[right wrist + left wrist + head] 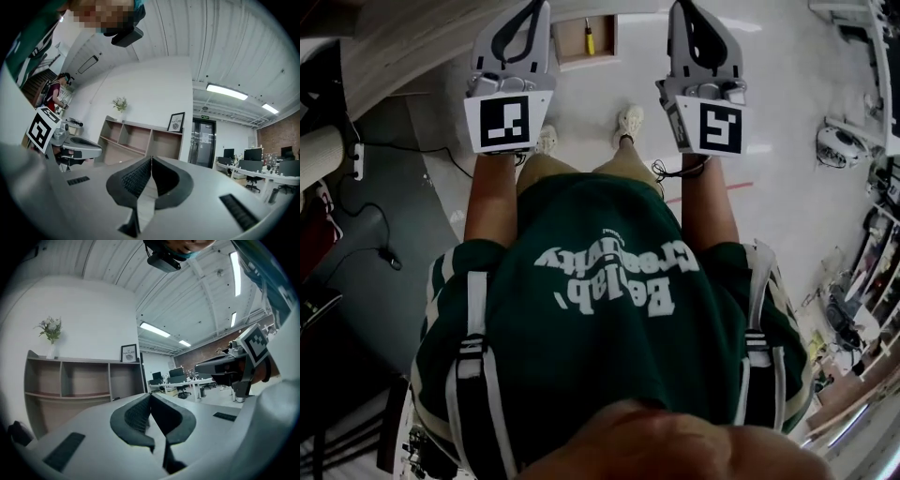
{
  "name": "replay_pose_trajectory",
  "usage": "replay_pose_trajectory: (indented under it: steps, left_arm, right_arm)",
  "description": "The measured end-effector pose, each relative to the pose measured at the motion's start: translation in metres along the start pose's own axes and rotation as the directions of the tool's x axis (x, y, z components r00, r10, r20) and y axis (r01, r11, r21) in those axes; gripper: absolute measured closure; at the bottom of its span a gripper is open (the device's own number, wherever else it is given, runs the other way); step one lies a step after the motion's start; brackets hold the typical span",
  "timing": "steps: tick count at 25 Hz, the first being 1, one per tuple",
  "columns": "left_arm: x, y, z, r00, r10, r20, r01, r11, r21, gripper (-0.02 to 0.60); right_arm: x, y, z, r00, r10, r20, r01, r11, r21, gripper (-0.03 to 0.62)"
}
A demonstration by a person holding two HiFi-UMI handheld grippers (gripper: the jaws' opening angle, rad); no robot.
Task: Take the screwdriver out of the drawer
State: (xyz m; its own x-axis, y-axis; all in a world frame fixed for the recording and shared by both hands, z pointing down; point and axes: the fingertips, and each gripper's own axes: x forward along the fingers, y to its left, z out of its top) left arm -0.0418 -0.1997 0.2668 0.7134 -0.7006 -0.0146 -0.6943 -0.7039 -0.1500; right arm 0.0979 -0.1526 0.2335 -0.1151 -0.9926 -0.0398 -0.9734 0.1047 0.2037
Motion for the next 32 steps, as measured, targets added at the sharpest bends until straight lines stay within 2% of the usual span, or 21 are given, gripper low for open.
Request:
replay_pose_trajectory:
  steps: [3,8,11,14,20,23,27,30,32]
  left_arm:
    - [0.022,-0.025,-0.004,0.997,0.070,-0.026,-0.070,0.998,-0.001,0.565]
    - [0.052,-0.071,-0.008,0.981,0.182,-0.062,-0.180,0.983,0.043,0.565]
    - [0.059,-0.092,-0.010,0.967,0.241,-0.082,-0.236,0.969,0.069,0.565]
    - [0.059,-0.098,-0.011,0.958,0.268,-0.100,-0.261,0.962,0.079,0.565]
    - [0.063,-0.109,-0.026,0.964,0.224,-0.147,-0.209,0.972,0.110,0.565]
    - [0.073,-0.116,-0.042,0.966,0.204,-0.160,-0.194,0.978,0.077,0.565]
    - [0.082,-0.122,-0.096,0.954,0.190,-0.233,-0.194,0.981,0.003,0.561]
    - [0.085,-0.129,-0.150,0.938,0.140,-0.317,-0.172,0.982,-0.074,0.484]
    - [0.086,-0.134,-0.185,0.923,0.116,-0.367,-0.174,0.976,-0.130,0.460]
  right_arm:
    - [0.001,-0.034,-0.015,0.998,0.064,0.000,-0.064,0.998,0.026,0.560]
    - [0.001,-0.084,-0.035,0.980,0.193,0.047,-0.196,0.977,0.085,0.560]
    - [-0.002,-0.097,-0.043,0.964,0.254,0.084,-0.261,0.961,0.088,0.560]
    - [-0.001,-0.098,-0.045,0.953,0.287,0.094,-0.296,0.950,0.097,0.560]
    - [0.001,-0.094,-0.049,0.952,0.294,0.085,-0.302,0.947,0.110,0.560]
    - [0.002,-0.101,-0.062,0.957,0.283,0.069,-0.289,0.950,0.120,0.560]
    - [0.005,-0.105,-0.096,0.964,0.268,0.007,-0.267,0.957,0.116,0.560]
    - [0.006,-0.103,-0.129,0.965,0.259,-0.048,-0.250,0.957,0.146,0.560]
    - [0.007,-0.098,-0.145,0.964,0.261,-0.057,-0.250,0.956,0.154,0.560]
